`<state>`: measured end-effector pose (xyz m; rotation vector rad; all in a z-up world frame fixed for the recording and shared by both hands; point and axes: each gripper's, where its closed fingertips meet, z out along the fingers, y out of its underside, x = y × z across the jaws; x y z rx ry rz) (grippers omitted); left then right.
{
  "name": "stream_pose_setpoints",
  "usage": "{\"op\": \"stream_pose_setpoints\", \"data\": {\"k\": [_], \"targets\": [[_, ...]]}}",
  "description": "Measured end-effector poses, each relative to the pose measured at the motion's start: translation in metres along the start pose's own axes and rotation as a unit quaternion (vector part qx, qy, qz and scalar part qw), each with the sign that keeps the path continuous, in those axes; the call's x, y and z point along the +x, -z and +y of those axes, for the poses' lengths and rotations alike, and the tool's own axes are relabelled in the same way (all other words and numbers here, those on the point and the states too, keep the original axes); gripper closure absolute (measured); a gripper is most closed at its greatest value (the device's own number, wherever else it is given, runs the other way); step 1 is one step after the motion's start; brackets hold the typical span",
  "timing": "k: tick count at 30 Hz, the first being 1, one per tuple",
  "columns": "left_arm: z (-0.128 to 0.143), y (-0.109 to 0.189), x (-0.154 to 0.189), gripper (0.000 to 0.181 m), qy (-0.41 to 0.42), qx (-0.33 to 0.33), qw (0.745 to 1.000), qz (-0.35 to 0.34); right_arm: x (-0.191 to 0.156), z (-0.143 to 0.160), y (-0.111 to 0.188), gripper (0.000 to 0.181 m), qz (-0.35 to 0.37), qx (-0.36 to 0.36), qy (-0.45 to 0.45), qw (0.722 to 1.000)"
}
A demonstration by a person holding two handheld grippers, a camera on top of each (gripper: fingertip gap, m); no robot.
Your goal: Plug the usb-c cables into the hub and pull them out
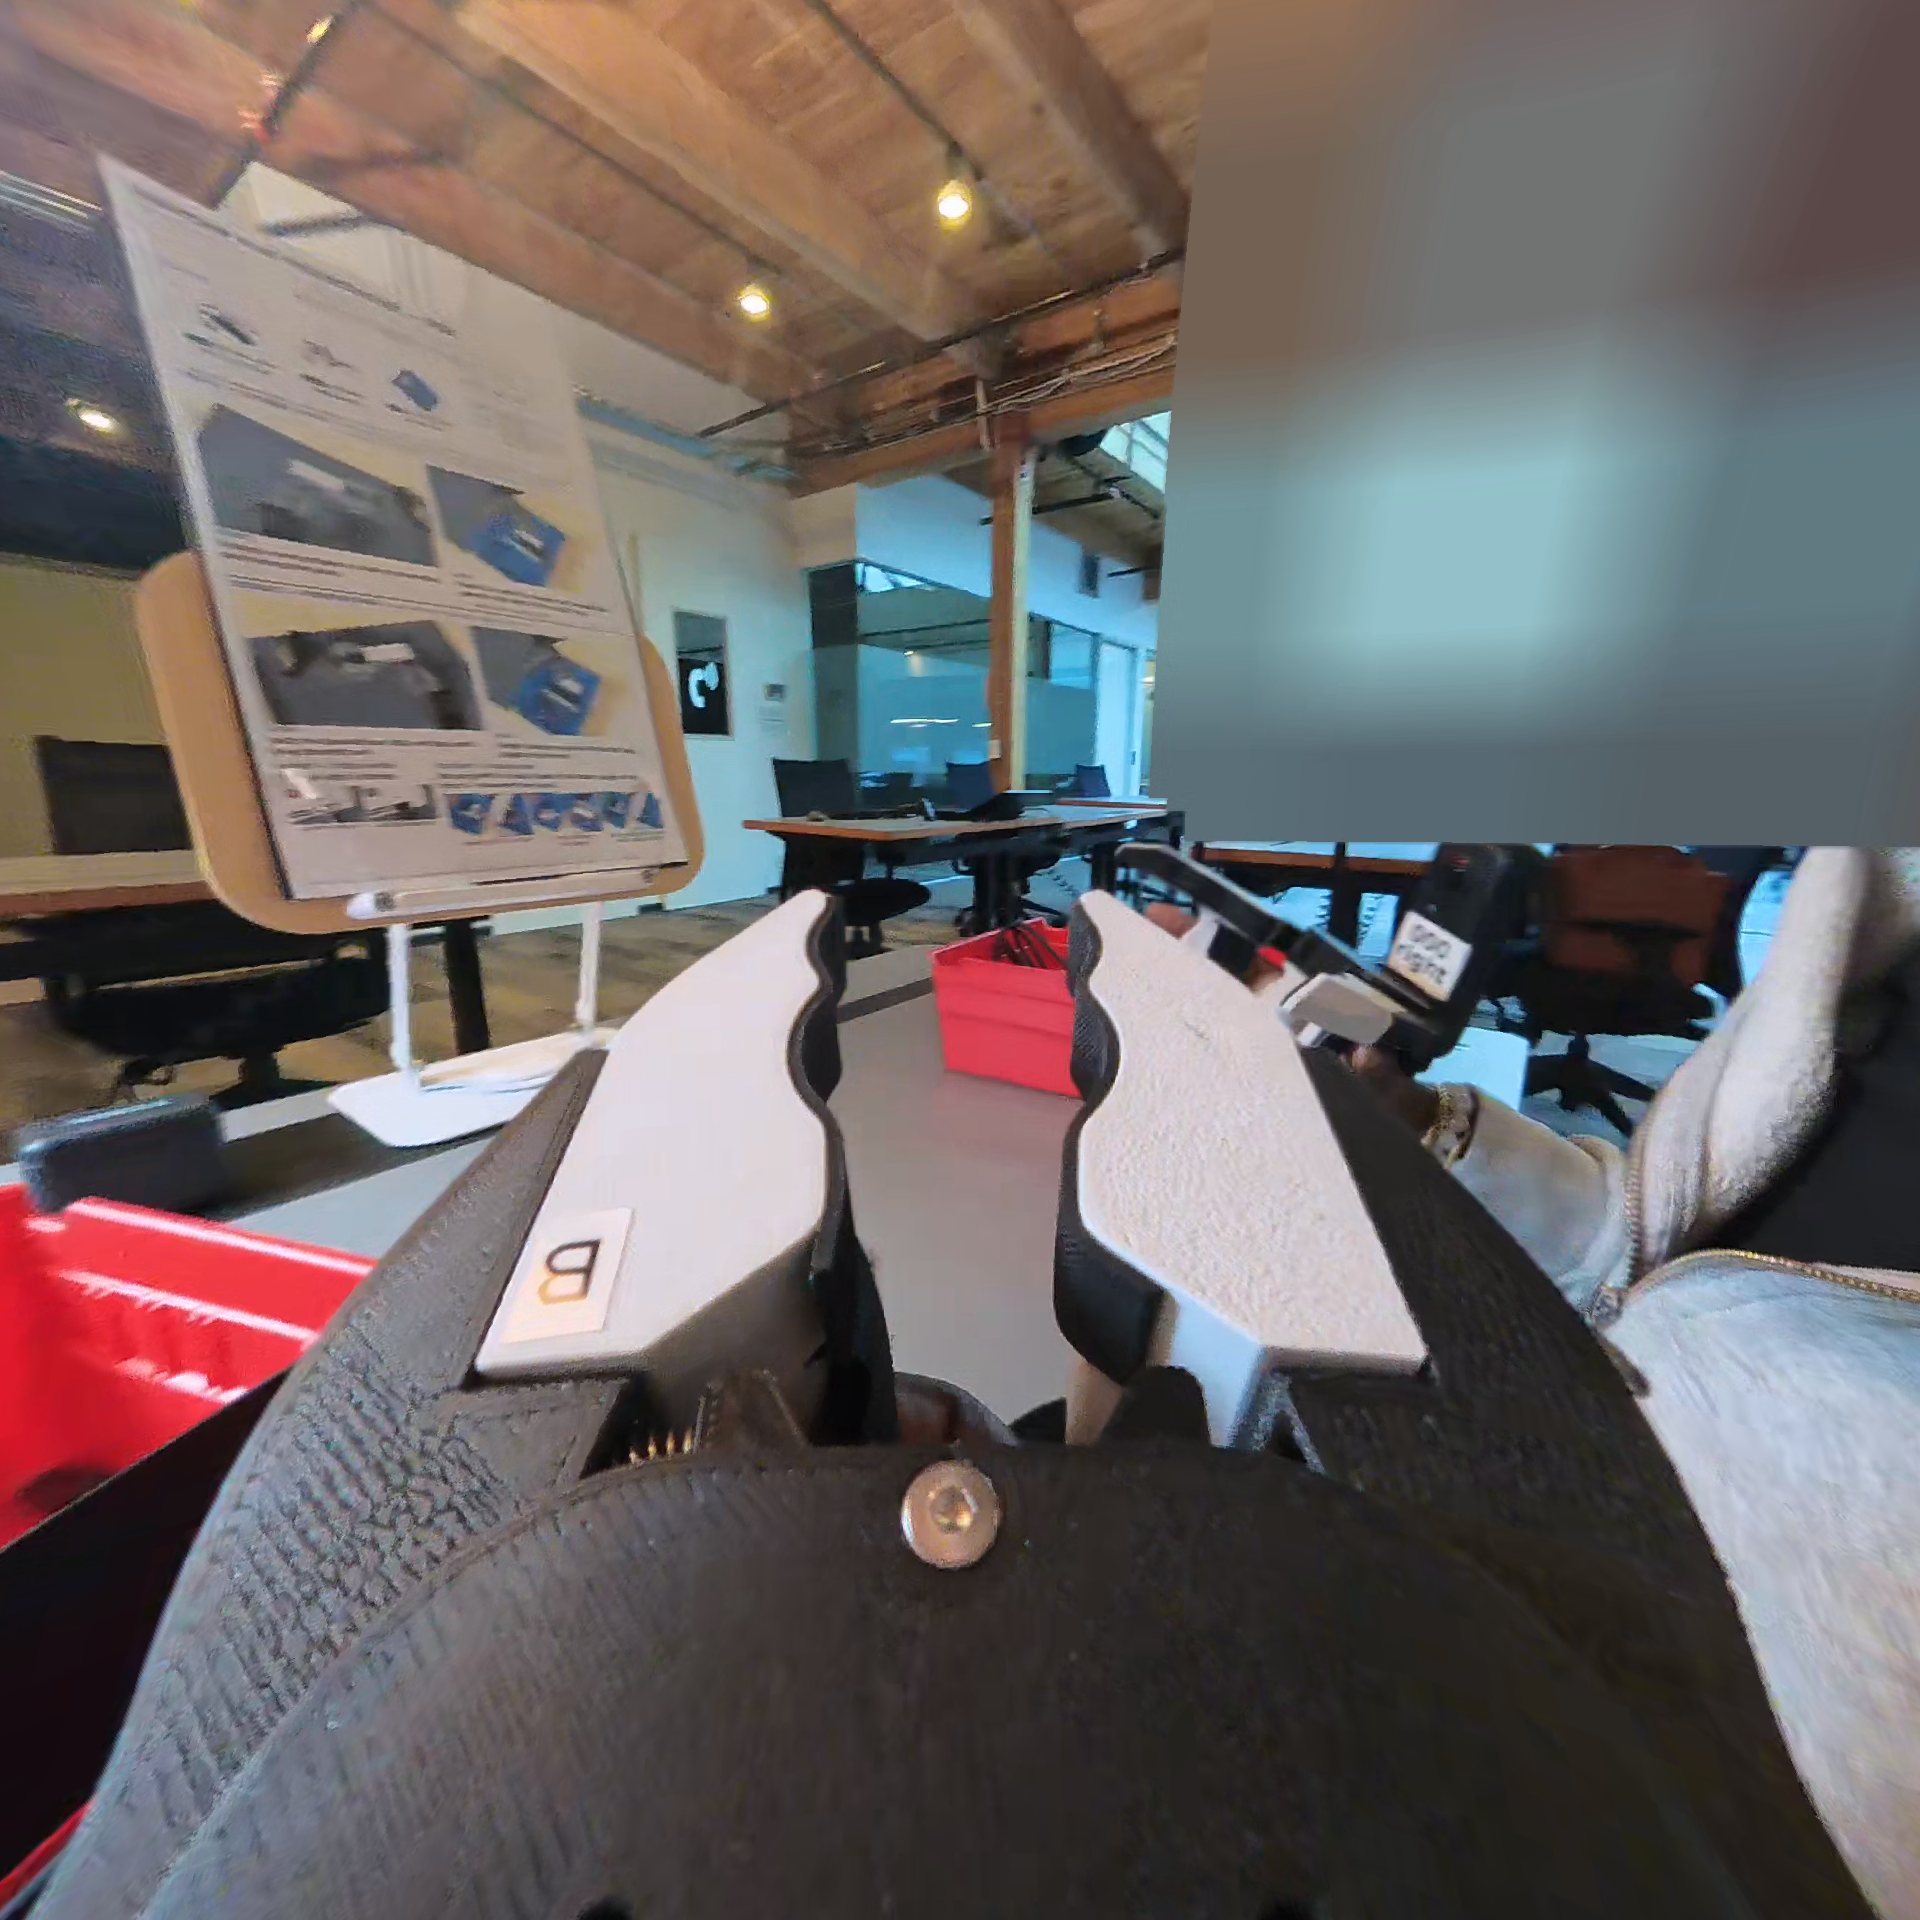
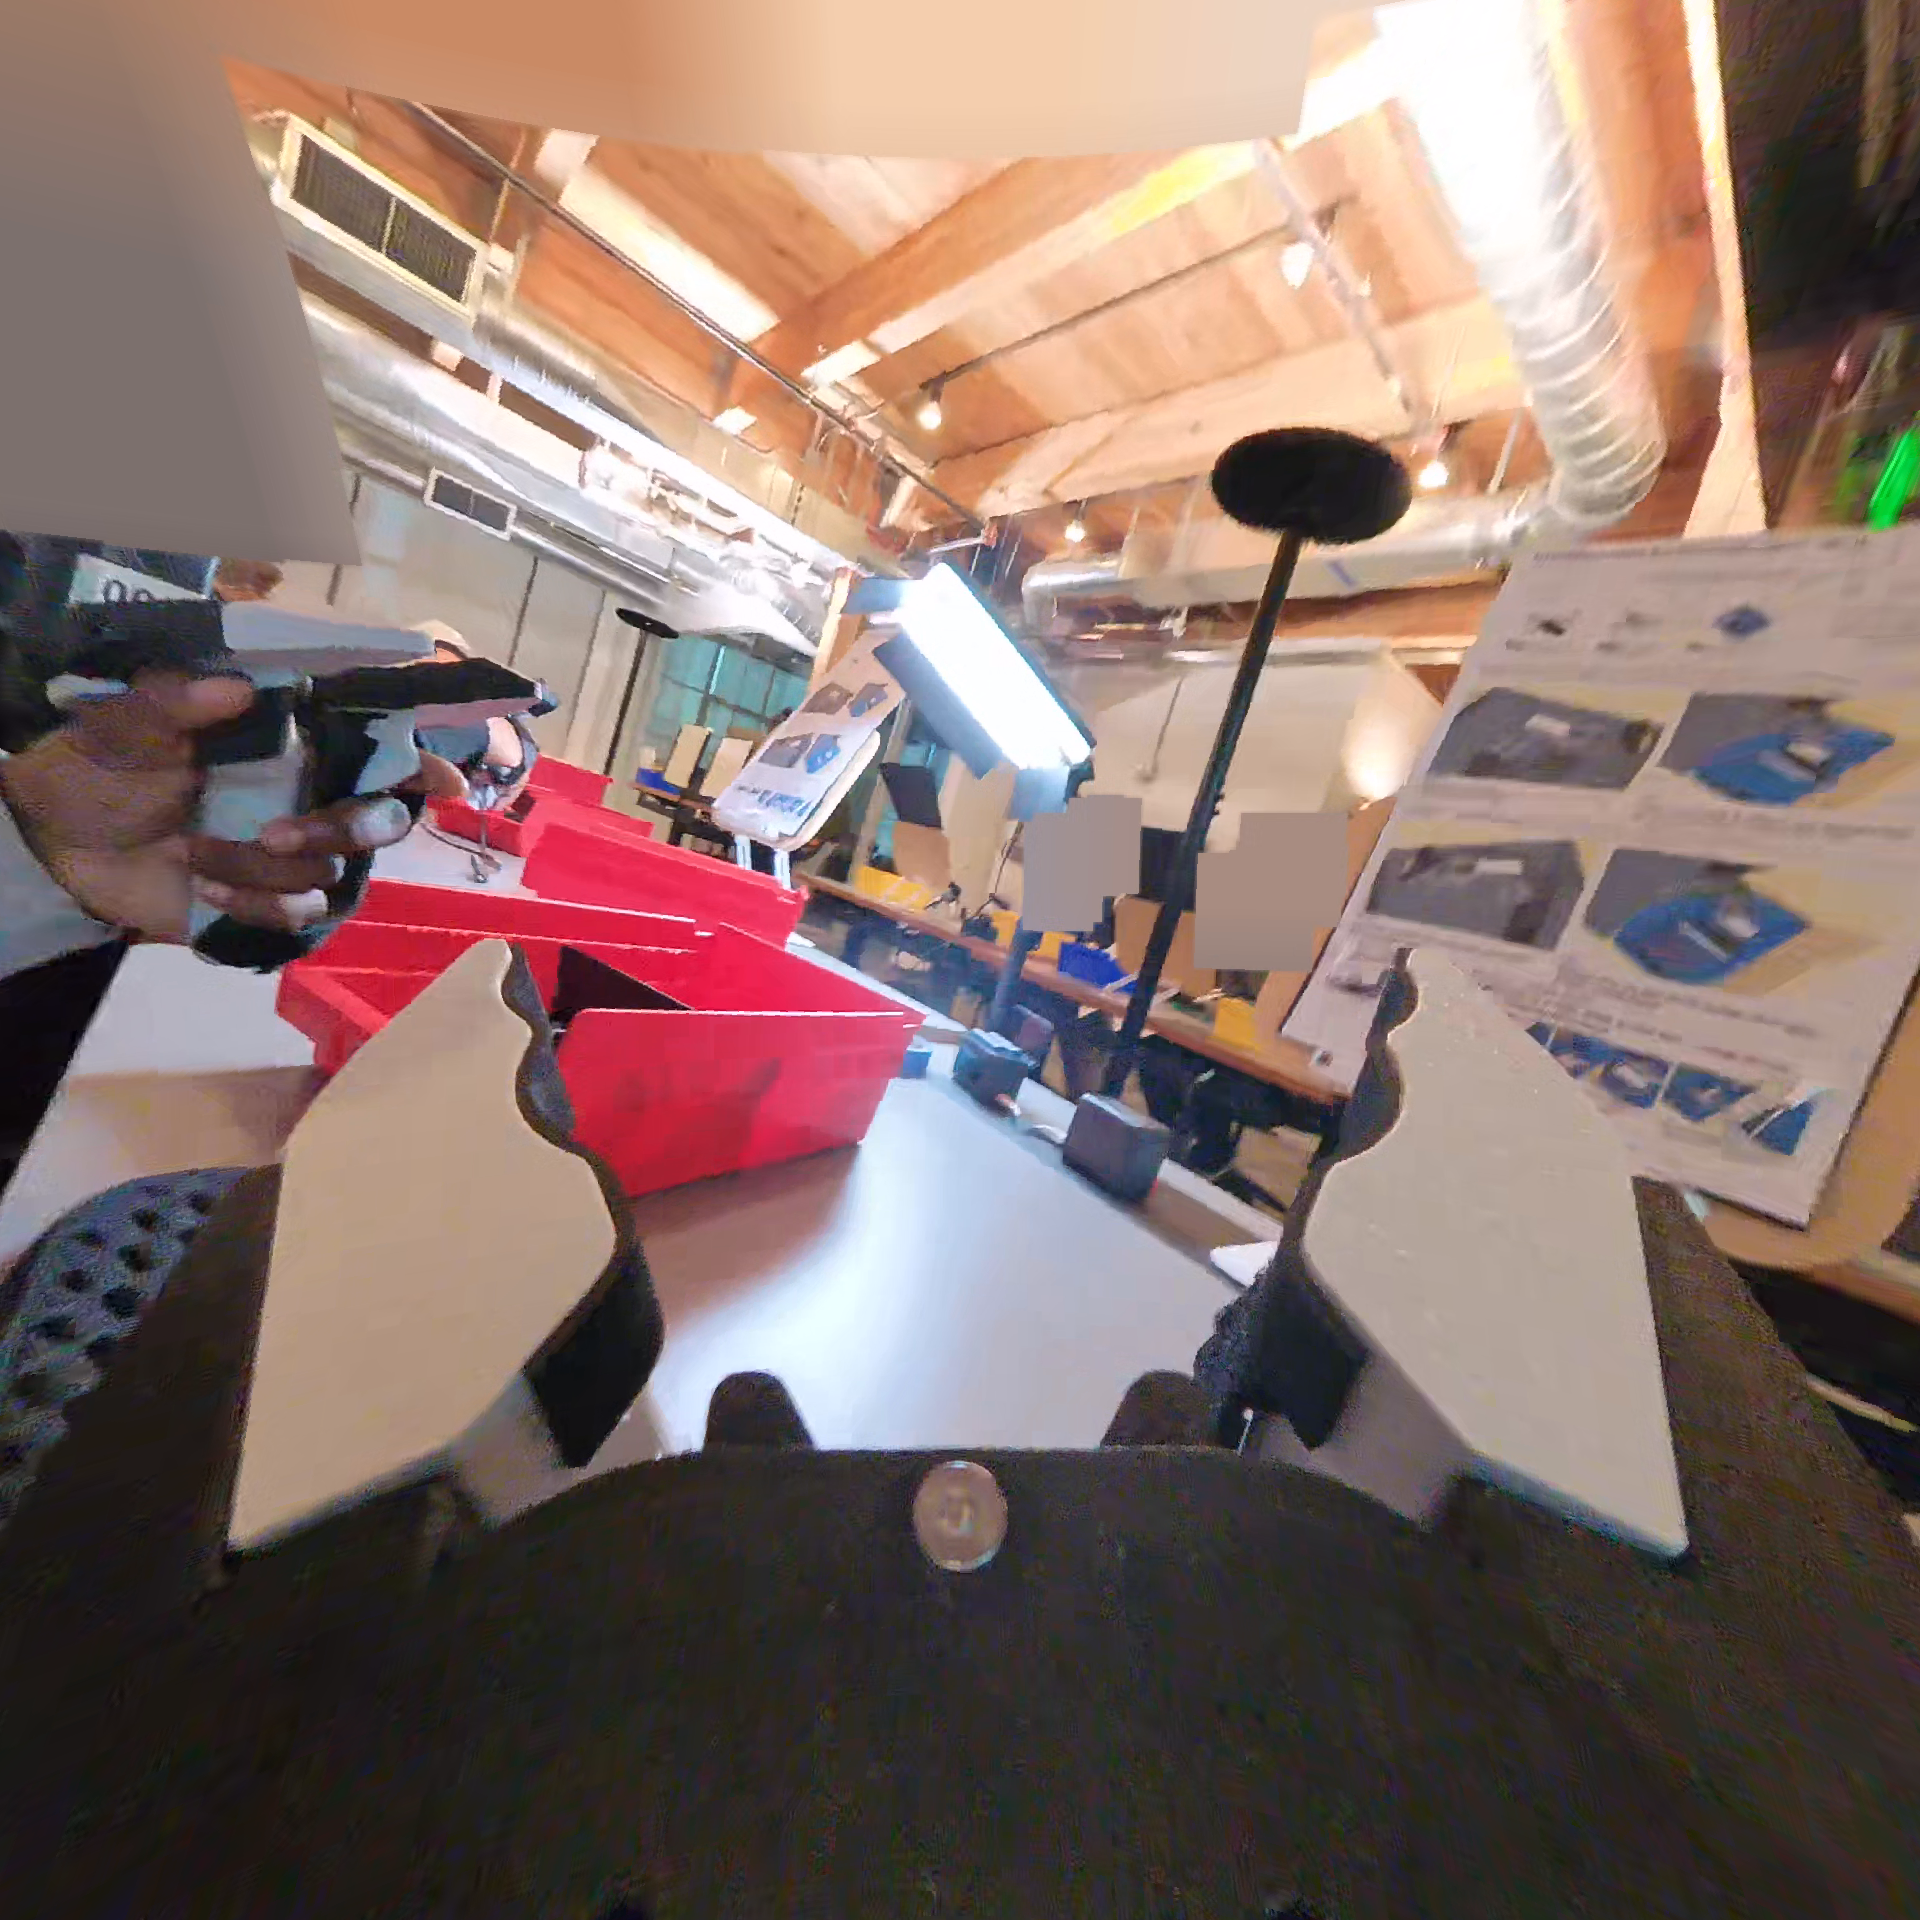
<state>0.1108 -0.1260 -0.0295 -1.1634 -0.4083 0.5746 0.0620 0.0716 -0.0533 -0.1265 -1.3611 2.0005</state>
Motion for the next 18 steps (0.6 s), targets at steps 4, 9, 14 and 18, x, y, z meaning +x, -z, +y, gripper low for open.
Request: {"op": "stream_pose_setpoints", "data": {"k": [4,9,14,18], "targets": [[0.0,0.006,-0.011,0.139,-0.013,0.0,0.999,-0.039,-0.019,0.004,-0.004,0.039,-0.037,-0.006,-0.015,0.999],[-0.004,-0.008,-0.003,0.115,-0.046,0.029,0.998,-0.02,-0.038,0.005,-0.008,0.035,-0.073,-0.004,-0.038,0.997],[-0.008,-0.023,-0.006,0.091,-0.068,0.05,0.996,-0.04,-0.026,0.002,-0.005,0.036,-0.049,0.004,-0.04,0.998],[-0.017,-0.022,-0.019,0.072,-0.113,0.013,0.99,-0.078,-0.015,-0.004,-0.002,0.037,-0.027,0.019,-0.043,0.999]]}}
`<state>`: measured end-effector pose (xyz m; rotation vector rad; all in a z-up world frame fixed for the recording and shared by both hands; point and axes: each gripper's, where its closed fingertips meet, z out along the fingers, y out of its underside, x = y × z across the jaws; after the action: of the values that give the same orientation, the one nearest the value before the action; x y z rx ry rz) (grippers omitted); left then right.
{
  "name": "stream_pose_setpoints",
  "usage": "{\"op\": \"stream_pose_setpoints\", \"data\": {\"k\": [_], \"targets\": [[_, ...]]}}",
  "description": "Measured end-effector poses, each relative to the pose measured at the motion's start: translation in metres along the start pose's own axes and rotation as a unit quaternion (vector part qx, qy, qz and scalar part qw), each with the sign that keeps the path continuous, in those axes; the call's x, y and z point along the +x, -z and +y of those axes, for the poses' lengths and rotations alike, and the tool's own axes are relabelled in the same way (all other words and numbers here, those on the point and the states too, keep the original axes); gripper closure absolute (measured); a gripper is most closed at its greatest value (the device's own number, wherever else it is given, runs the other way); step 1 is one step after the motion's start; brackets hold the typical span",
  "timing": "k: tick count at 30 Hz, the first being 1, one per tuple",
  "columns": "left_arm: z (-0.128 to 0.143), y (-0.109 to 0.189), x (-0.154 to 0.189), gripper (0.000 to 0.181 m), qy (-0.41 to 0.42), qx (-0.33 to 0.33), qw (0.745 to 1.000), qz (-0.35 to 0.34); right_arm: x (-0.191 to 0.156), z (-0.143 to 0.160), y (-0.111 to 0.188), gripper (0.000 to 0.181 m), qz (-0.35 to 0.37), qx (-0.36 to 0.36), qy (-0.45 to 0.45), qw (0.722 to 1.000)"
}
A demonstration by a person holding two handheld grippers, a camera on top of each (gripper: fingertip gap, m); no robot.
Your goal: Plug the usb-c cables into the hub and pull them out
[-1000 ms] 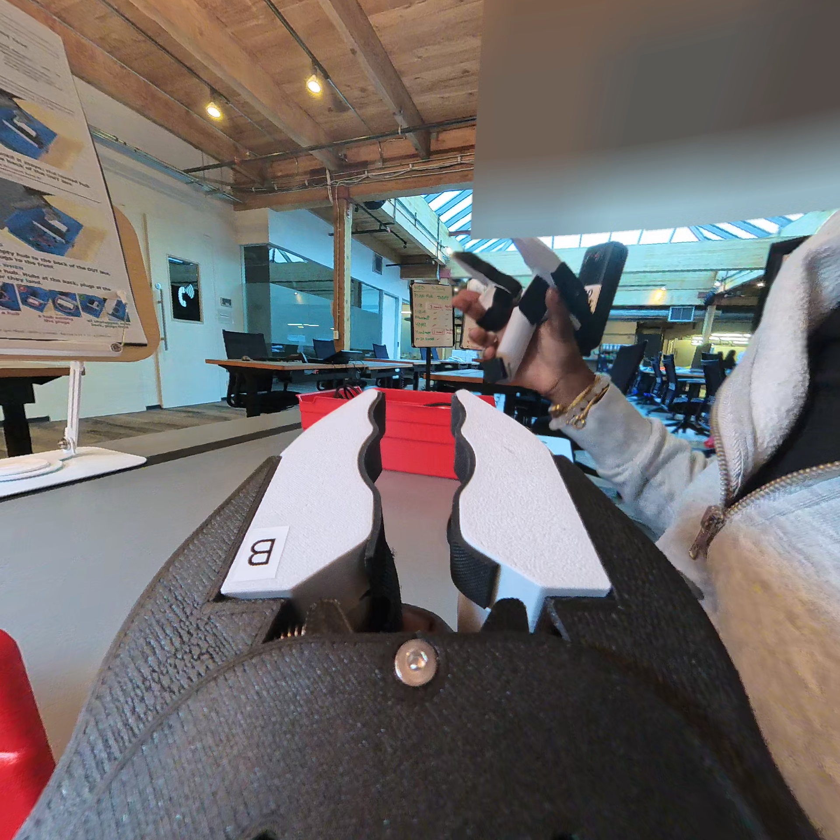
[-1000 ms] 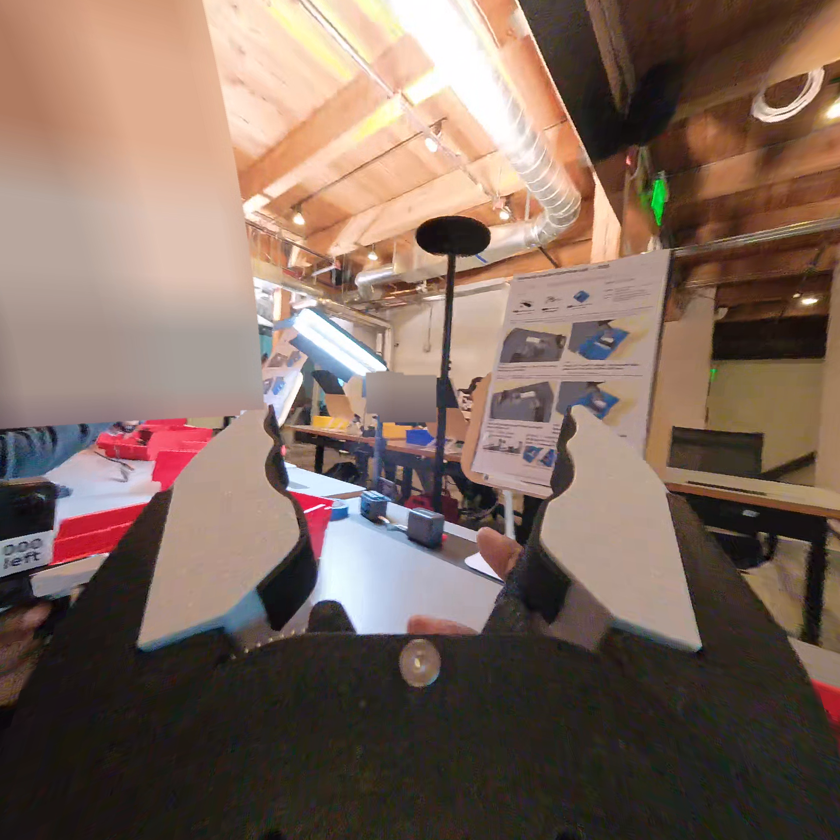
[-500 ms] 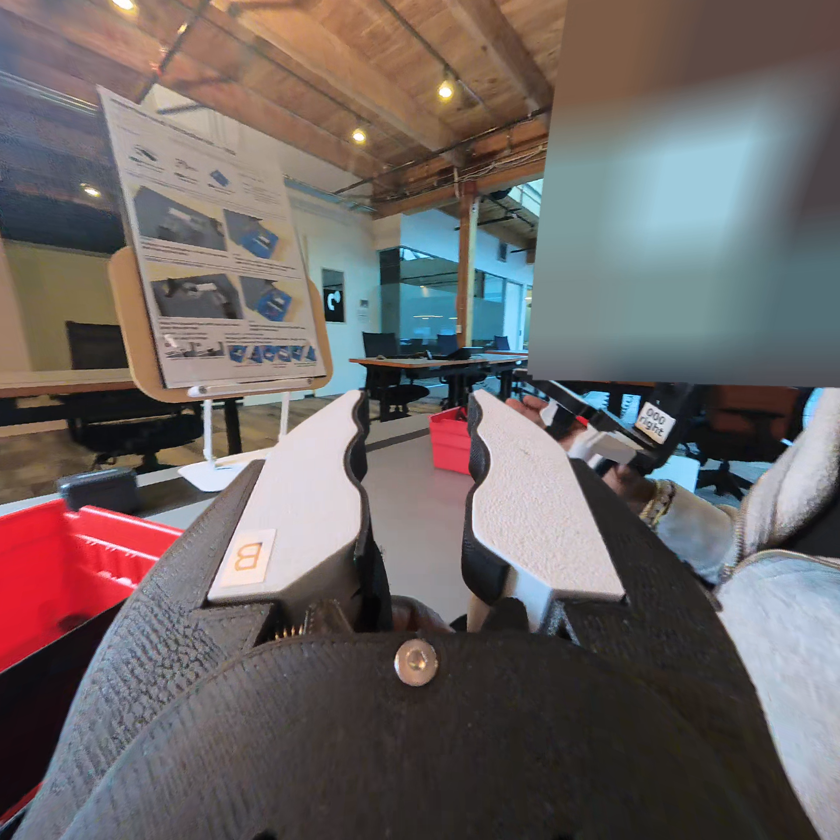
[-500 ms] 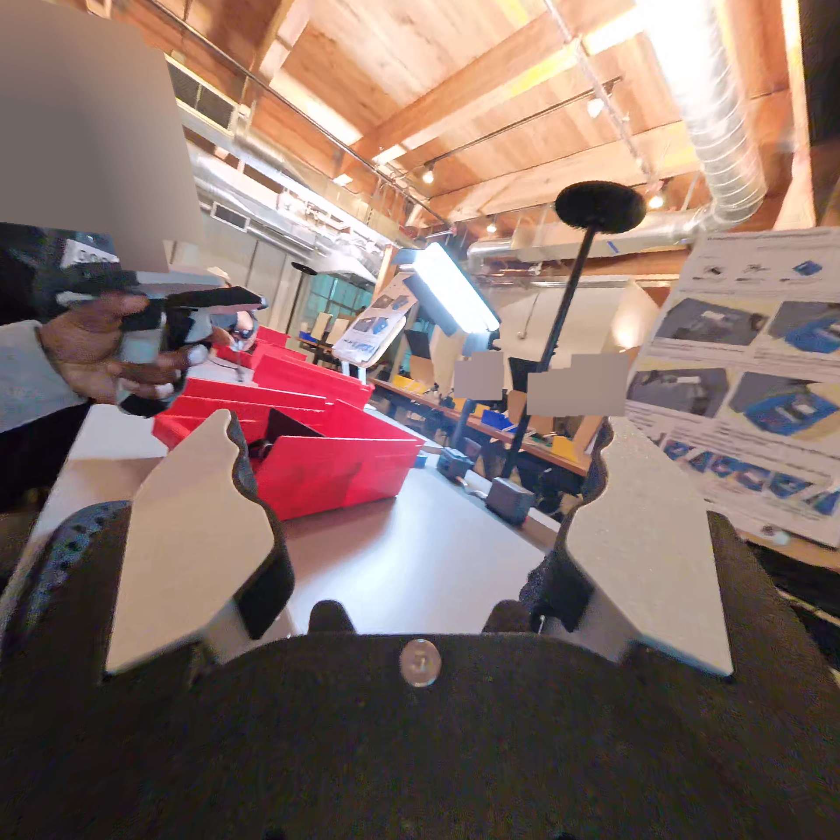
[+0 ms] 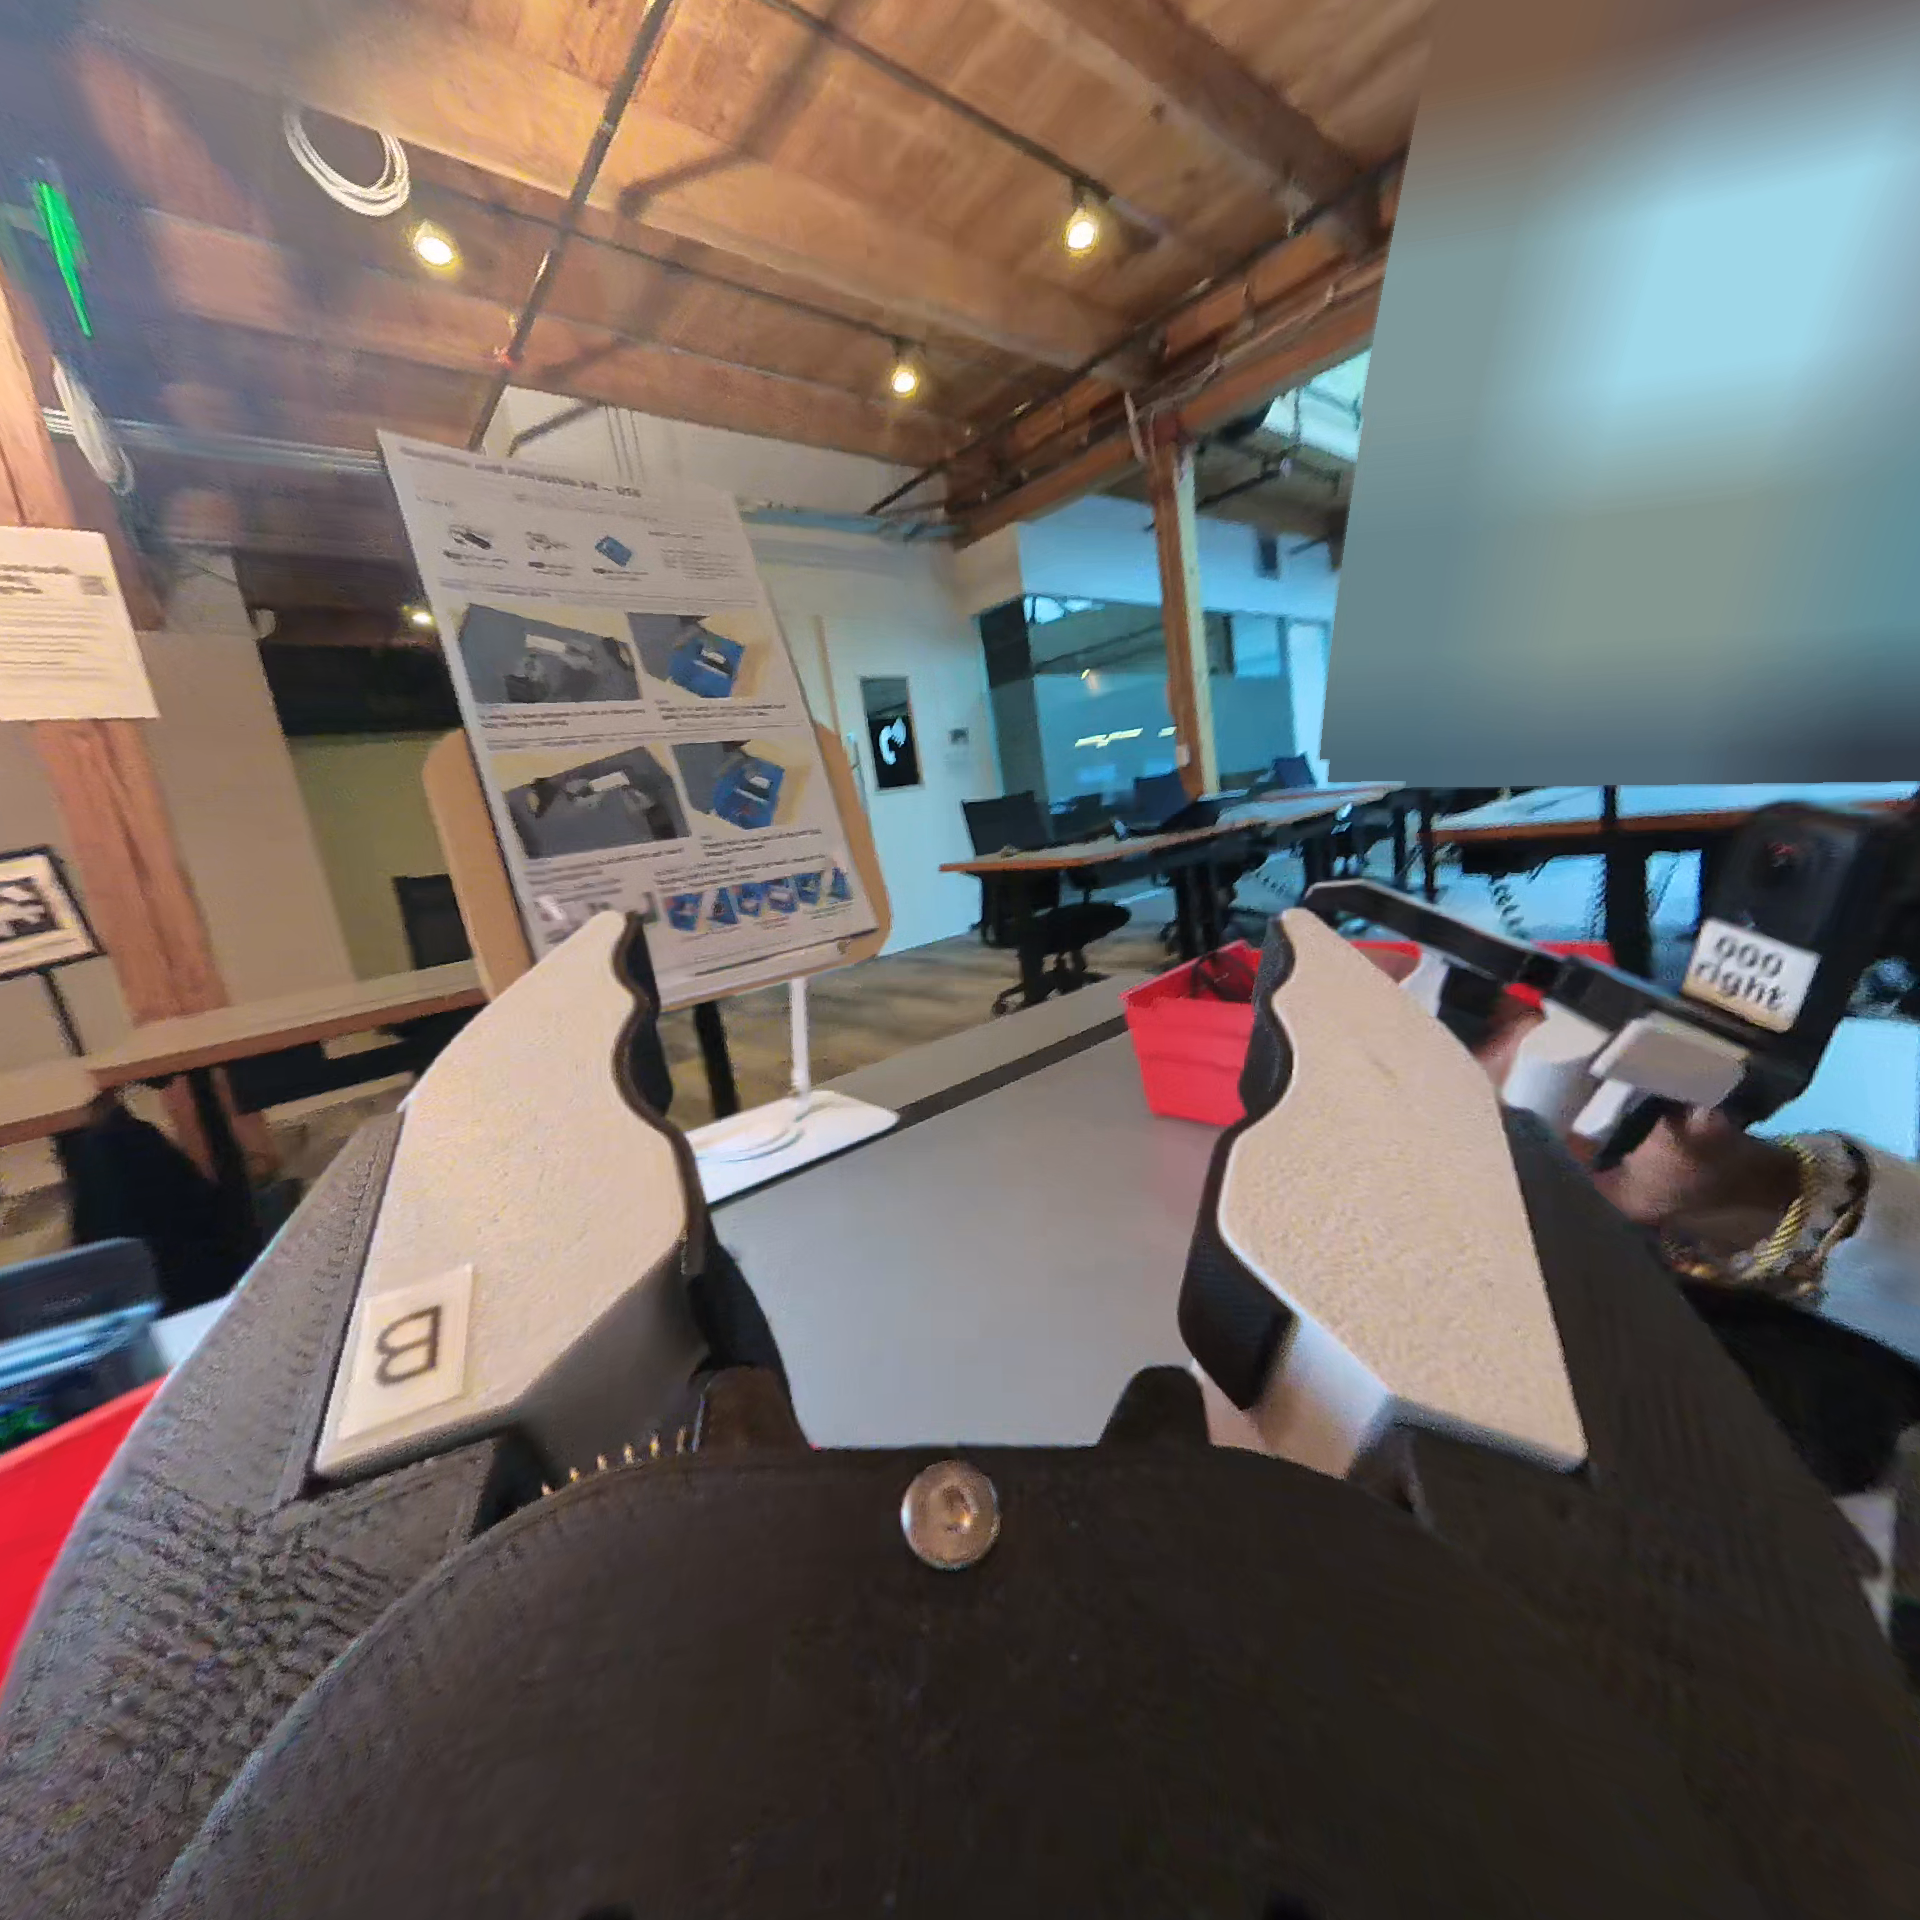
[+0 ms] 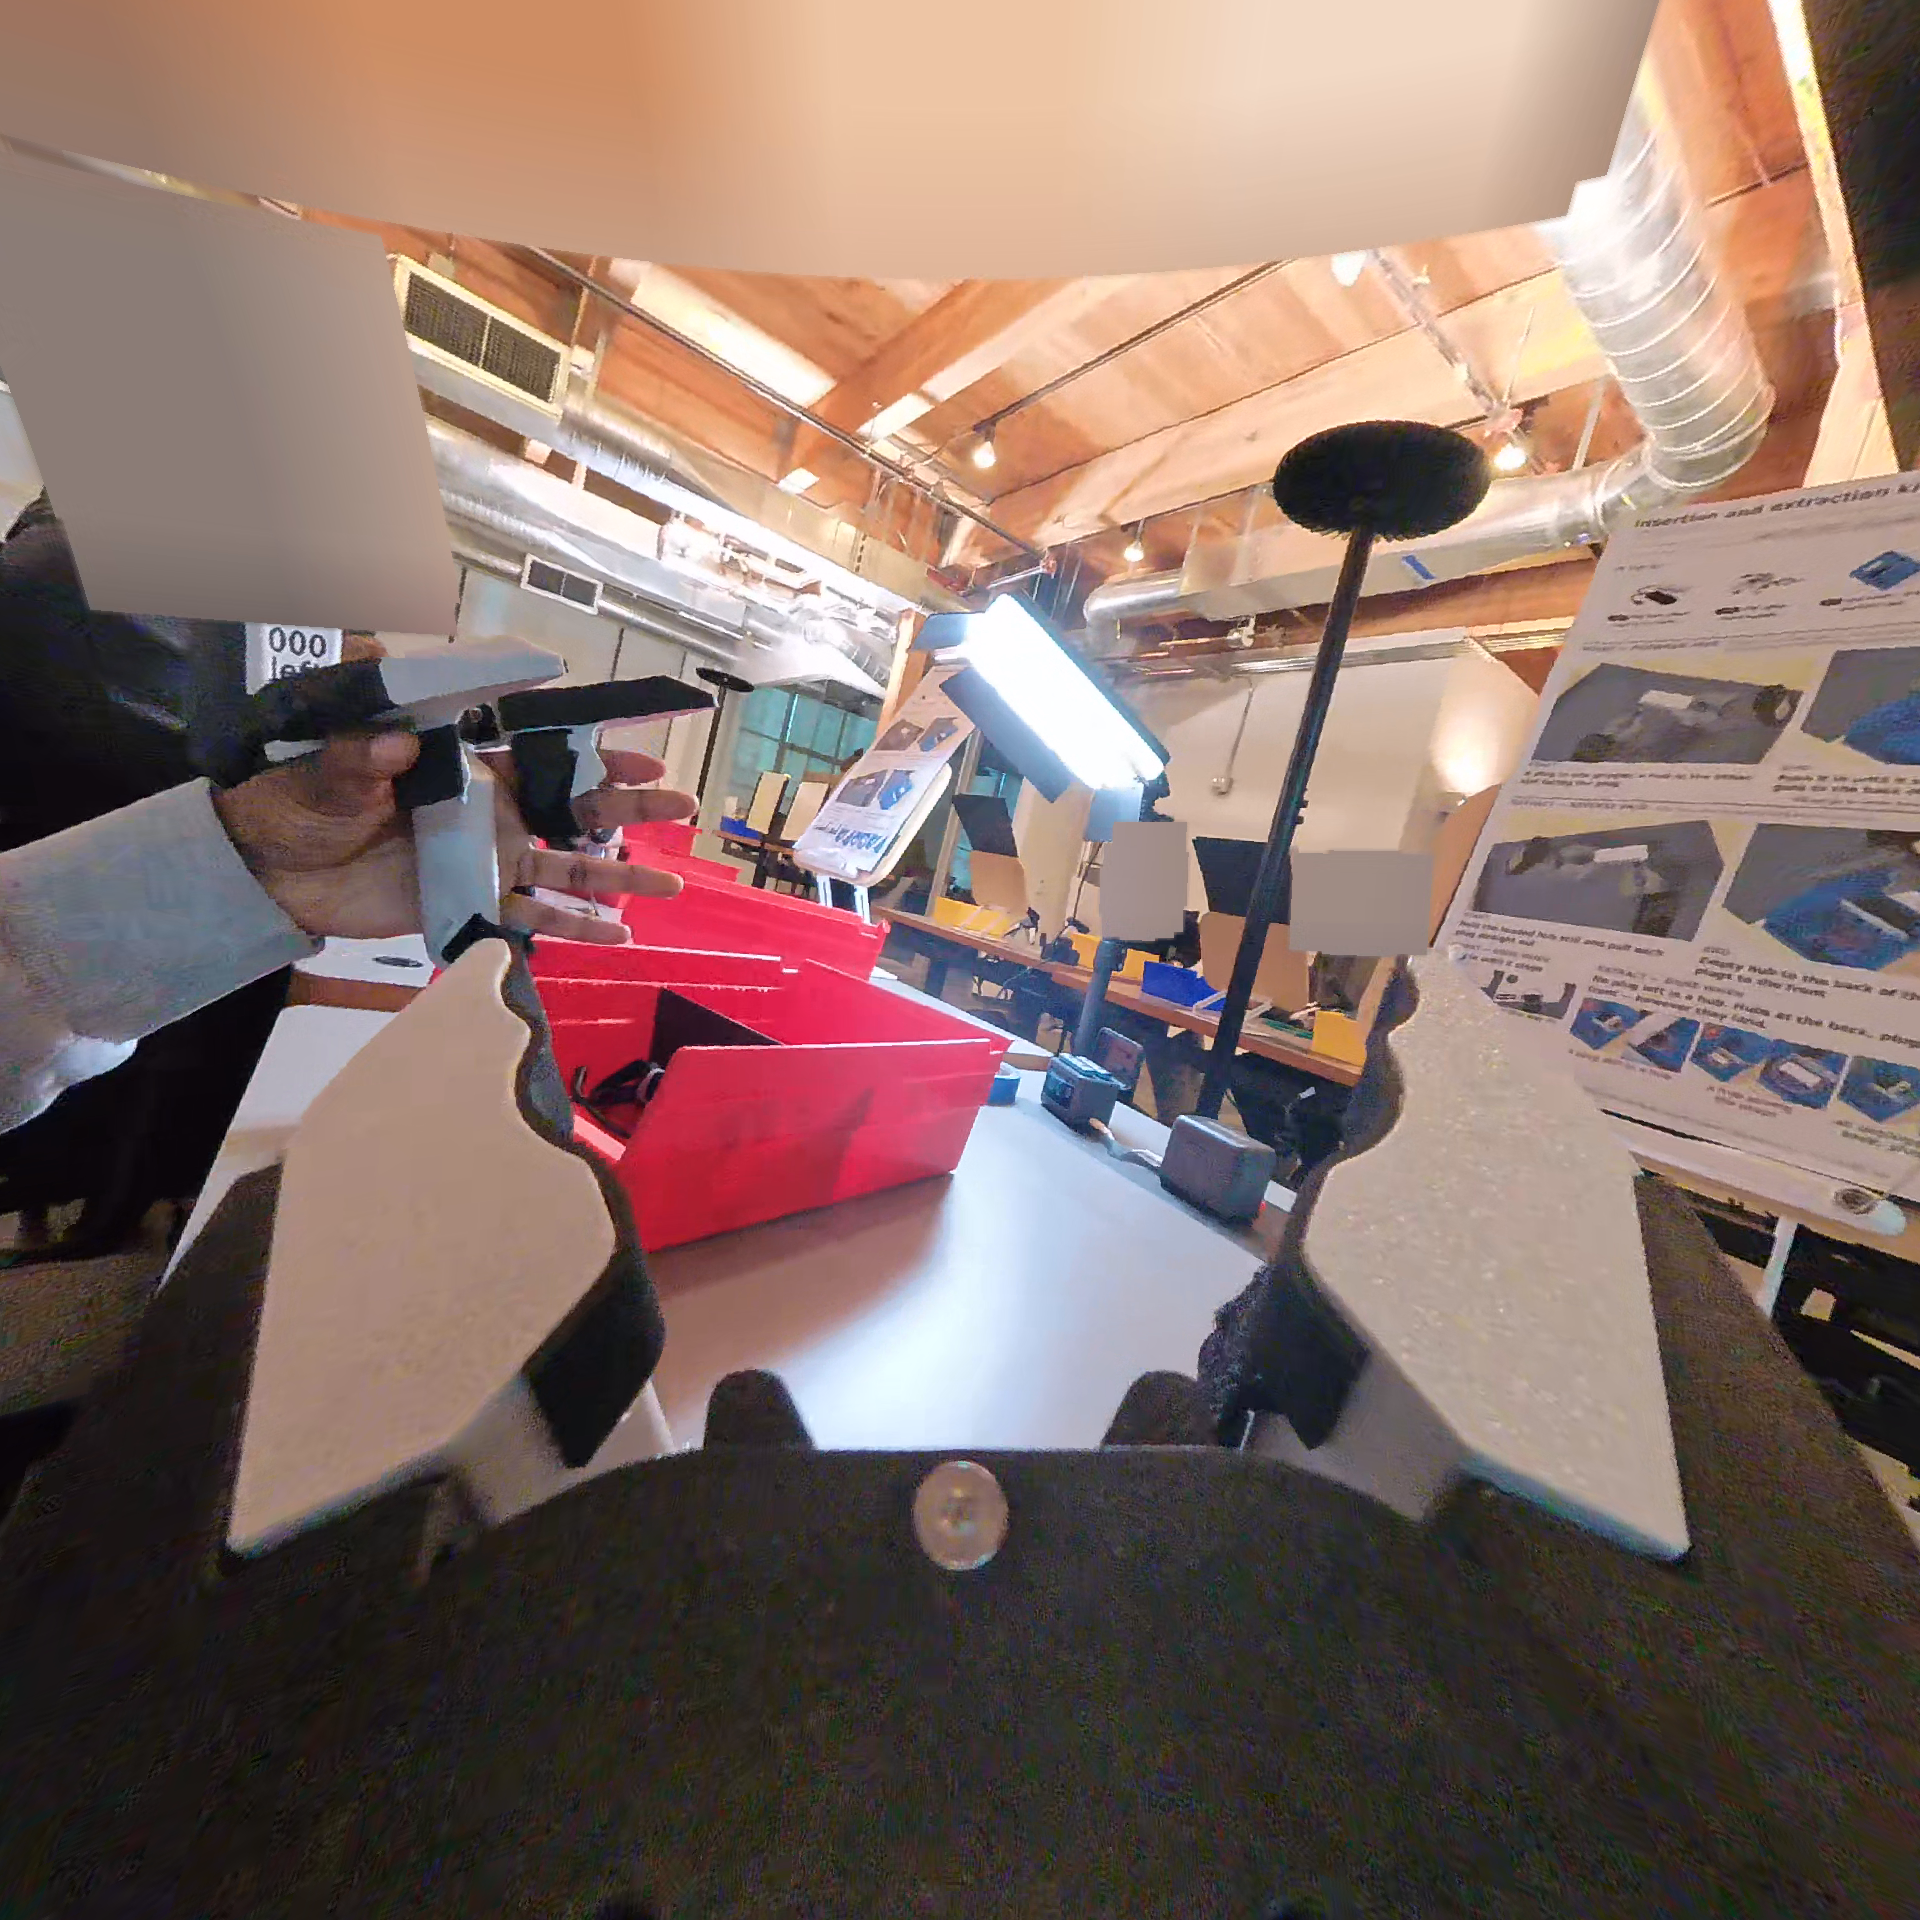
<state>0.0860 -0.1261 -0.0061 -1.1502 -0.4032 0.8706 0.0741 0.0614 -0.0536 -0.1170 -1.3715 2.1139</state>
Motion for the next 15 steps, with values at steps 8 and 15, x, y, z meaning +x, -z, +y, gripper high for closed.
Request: {"op": "stream_pose_setpoints", "data": {"k": [8,15], "targets": [[-0.009,0.029,-0.066,0.108,-0.006,-0.169,0.985,0.019,0.009,-0.009,0.003,0.038,0.024,0.026,-0.016,0.999],[0.081,0.052,-0.139,0.123,-0.013,-0.537,0.838,0.093,0.006,-0.001,-0.002,0.038,0.02,0.011,-0.017,1.0]]}}
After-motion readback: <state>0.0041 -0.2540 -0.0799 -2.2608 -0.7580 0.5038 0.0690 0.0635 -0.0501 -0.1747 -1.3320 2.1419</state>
